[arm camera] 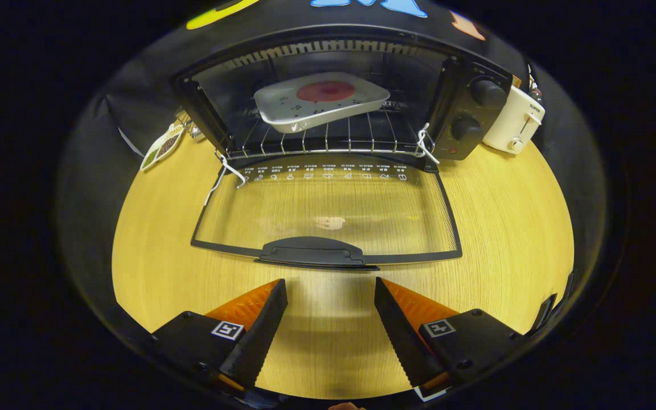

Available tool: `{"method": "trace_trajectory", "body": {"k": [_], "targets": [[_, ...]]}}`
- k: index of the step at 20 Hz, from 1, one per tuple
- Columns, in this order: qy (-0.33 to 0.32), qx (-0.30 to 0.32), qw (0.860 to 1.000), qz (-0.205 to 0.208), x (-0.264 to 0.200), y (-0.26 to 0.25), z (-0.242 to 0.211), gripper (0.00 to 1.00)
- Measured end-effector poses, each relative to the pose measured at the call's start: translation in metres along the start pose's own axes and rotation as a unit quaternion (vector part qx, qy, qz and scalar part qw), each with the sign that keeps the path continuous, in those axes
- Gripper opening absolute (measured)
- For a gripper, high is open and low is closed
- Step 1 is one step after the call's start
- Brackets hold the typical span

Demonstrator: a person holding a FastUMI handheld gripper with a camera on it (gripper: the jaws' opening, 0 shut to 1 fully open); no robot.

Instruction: Open the toaster oven, put the food inside, and close the toaster oven door.

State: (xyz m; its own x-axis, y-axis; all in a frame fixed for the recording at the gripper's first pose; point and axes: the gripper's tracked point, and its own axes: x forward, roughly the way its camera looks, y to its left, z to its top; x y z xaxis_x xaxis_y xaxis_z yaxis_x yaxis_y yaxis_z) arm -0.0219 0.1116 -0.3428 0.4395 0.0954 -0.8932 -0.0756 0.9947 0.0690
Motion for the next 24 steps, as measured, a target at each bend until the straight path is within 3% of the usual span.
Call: {"method": "trace_trajectory", "body": {"k": [12,24], "targets": [[-0.016,-0.044,0.998,-0.032,0.024,-0.009,0.019,0.98],[-0.116,-0.128,0.985,-0.015,-0.041,-0.005,0.045,0.99]]}}
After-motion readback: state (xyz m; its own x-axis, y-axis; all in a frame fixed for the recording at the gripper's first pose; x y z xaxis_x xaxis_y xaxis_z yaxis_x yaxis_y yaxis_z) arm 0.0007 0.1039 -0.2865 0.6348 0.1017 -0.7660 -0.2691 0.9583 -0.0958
